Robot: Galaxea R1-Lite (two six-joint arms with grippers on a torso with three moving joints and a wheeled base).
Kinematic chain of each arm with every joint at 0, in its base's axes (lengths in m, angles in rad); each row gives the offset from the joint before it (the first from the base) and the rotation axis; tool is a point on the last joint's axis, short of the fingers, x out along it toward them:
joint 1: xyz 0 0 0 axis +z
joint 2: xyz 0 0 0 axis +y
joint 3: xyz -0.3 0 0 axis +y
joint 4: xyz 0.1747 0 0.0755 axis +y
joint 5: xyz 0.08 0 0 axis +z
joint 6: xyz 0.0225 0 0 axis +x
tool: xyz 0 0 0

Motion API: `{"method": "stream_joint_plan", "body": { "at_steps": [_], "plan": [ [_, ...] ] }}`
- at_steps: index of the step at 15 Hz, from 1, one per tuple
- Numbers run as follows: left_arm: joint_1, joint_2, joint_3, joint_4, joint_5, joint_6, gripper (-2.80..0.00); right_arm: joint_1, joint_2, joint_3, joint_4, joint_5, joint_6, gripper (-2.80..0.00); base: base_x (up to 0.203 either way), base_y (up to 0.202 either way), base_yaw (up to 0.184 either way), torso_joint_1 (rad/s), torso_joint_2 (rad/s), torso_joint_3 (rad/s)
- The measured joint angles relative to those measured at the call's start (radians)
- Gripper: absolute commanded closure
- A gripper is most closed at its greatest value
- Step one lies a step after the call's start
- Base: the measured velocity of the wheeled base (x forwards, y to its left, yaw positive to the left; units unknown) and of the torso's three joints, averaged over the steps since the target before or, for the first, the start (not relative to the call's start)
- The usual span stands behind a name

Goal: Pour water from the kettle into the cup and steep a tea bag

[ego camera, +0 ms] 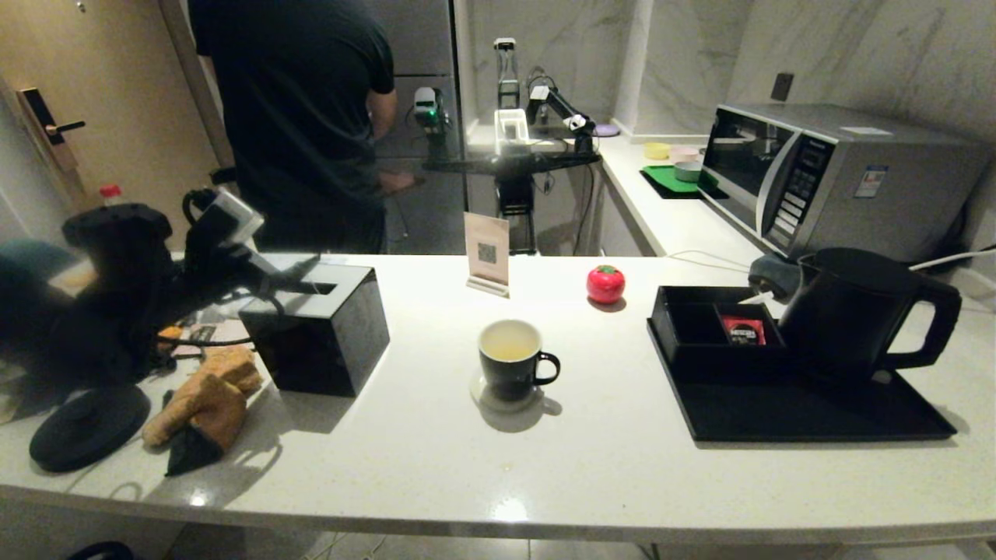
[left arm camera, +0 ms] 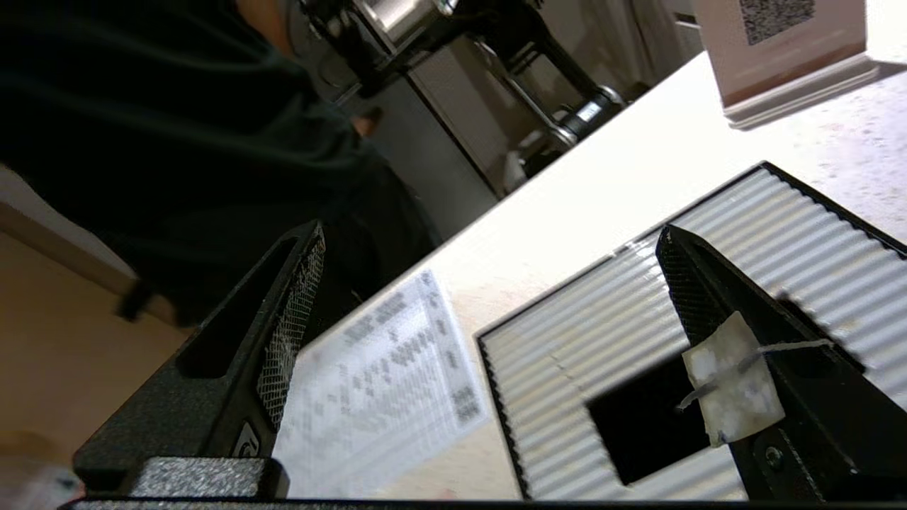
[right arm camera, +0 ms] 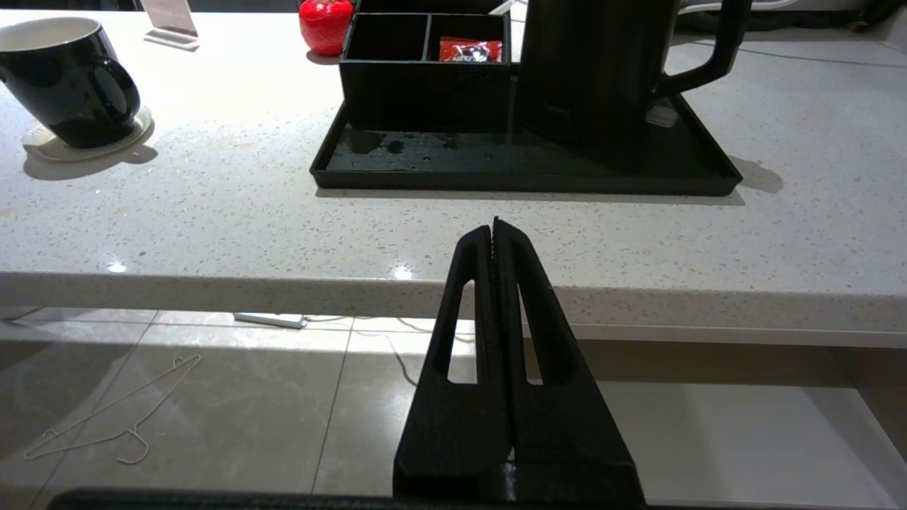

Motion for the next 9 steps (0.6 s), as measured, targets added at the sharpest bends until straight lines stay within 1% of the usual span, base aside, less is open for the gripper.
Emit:
{"method": "stream_joint_plan", "body": {
  "at_steps": [5,9],
  "plan": [
    [0.009,-0.012,-0.050,0.067,-0.015,0.083,-2.80,0.000,0.000,0.000,0.000,0.000,0.000,0.00,0.000,0.000,0.000,0.000,0.00,0.000],
    [0.022,-0.025,-0.054,0.103,-0.017,0.152,-2.80,0.000,0.000,0.000,0.000,0.000,0.000,0.00,0.000,0.000,0.000,0.000,0.00,0.000]
  ]
}}
